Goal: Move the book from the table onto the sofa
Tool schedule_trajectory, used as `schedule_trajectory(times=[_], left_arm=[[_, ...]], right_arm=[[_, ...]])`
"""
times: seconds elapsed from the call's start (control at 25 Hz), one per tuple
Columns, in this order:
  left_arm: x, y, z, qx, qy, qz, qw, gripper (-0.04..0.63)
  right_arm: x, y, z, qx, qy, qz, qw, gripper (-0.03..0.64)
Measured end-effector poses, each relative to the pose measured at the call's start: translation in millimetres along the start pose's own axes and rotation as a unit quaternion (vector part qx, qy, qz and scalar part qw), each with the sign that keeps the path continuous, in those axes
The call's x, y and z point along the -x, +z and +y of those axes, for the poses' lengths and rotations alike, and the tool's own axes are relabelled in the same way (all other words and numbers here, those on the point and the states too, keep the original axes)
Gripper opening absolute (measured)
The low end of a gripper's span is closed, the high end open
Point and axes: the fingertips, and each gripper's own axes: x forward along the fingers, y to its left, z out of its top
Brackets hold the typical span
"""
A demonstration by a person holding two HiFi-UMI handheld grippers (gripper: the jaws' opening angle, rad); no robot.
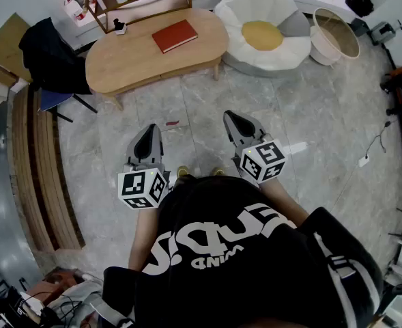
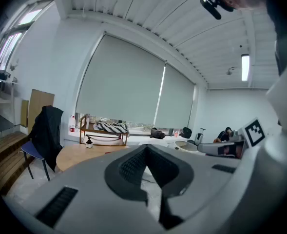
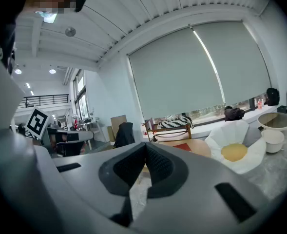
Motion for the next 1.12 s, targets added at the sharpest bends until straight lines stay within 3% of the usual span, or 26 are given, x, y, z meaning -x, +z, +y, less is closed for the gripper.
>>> schedule_trajectory(times=[0.52,1.12], left_arm=[[-6.3,-0.8,18.9,0.003,-0.008,0.007,0.9999,0.009],[-0.5,-2.1,71.1,-0.037,-0.049,0.020,0.9979,0.009]], right_arm=[[-18.3,-4.0,9.1,-0.007,-0.005,0.001,1.000,0.002],[-50.6,-6.7,44.6,-0.019,-0.054,-0.020,0.998,0.002]])
